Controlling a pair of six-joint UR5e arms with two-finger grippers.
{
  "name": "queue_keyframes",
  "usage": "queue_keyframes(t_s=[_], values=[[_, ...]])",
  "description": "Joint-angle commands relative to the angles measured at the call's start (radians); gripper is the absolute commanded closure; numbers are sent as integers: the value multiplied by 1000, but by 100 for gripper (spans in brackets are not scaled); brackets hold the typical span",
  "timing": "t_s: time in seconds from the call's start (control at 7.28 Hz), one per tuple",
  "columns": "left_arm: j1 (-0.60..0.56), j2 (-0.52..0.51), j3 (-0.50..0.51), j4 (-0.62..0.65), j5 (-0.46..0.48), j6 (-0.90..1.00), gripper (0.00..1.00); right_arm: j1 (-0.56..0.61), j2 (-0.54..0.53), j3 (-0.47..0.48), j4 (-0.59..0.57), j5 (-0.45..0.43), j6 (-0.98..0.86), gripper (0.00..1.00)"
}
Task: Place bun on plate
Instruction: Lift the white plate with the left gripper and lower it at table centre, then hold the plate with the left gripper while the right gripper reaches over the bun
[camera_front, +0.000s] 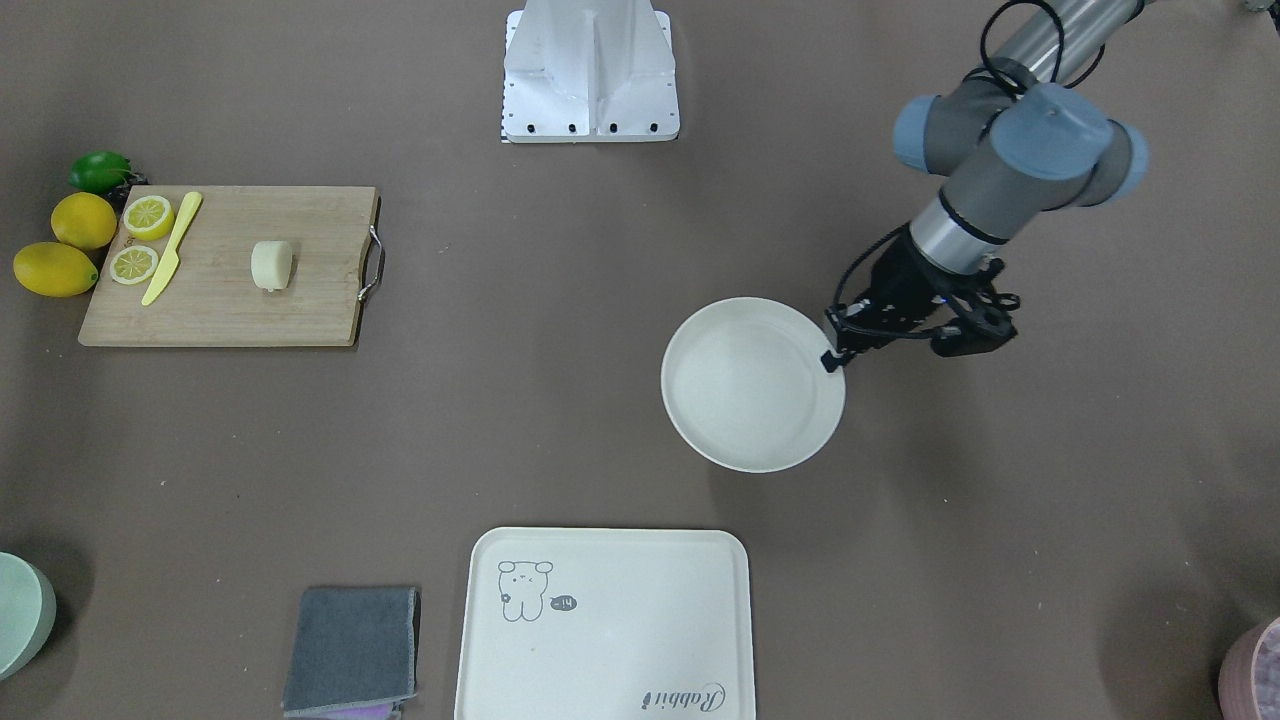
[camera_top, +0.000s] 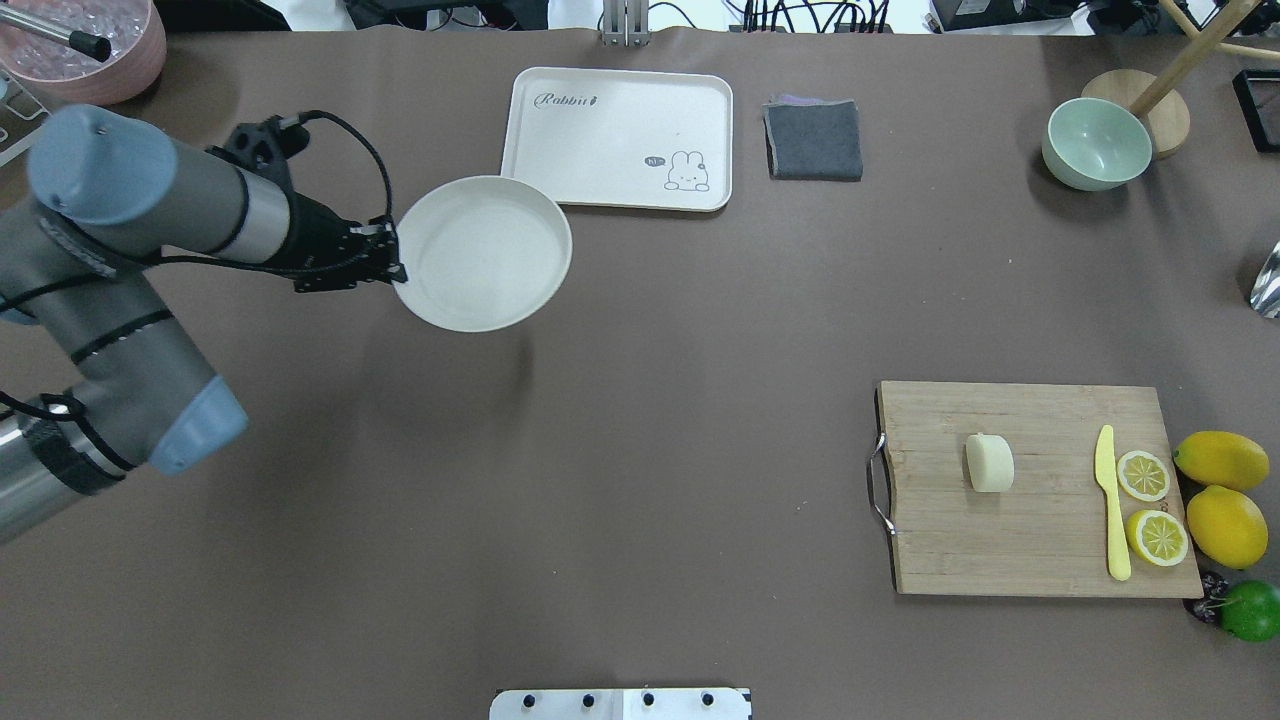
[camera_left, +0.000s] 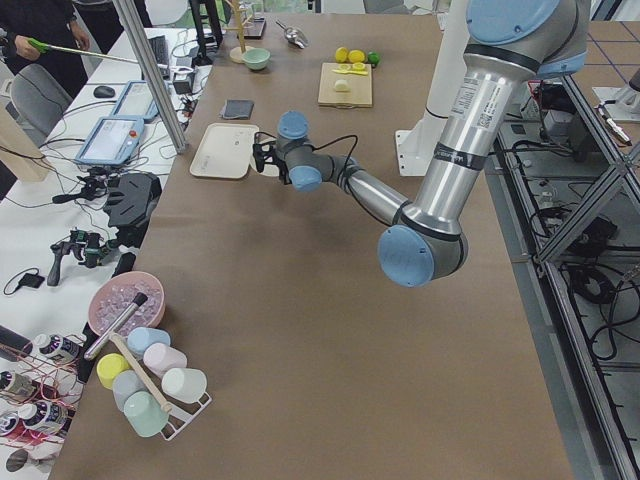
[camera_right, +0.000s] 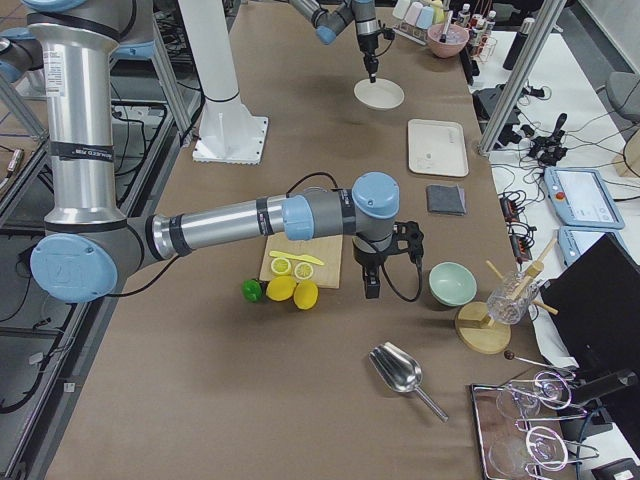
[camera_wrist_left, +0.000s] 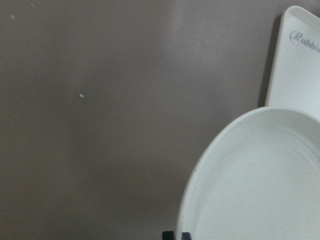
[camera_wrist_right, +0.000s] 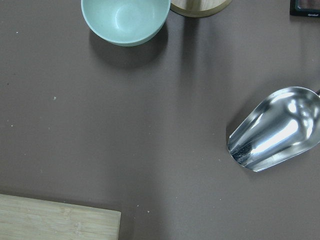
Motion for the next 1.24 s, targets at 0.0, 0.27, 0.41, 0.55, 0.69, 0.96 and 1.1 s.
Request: queue_keyframes(t_s=[0.0,0.27,0.41,0.55,0.69,0.96,1.1], values=[[182,-91,-3,56,192,-124,100,-34,11,41,3,5,13,0],[296,-103,-2,56,315,-182,100,-192,34,123,55,-12,250,0],[333,-103,0,56,369,-190,100,-278,34,126,181,-39,421,0],[343,-102,0,56,374,-190,100,-370,34,128,279,-99,576,0],[344,-100,3,56,375,-189,100,-434,38,134,306,-125,651,0],[343,-90,9,58,374,-181,100,-519,41,160,308,-145,741,0],[346,-88,11,58,374,-179,100,-542,40,175,308,-147,763,0]])
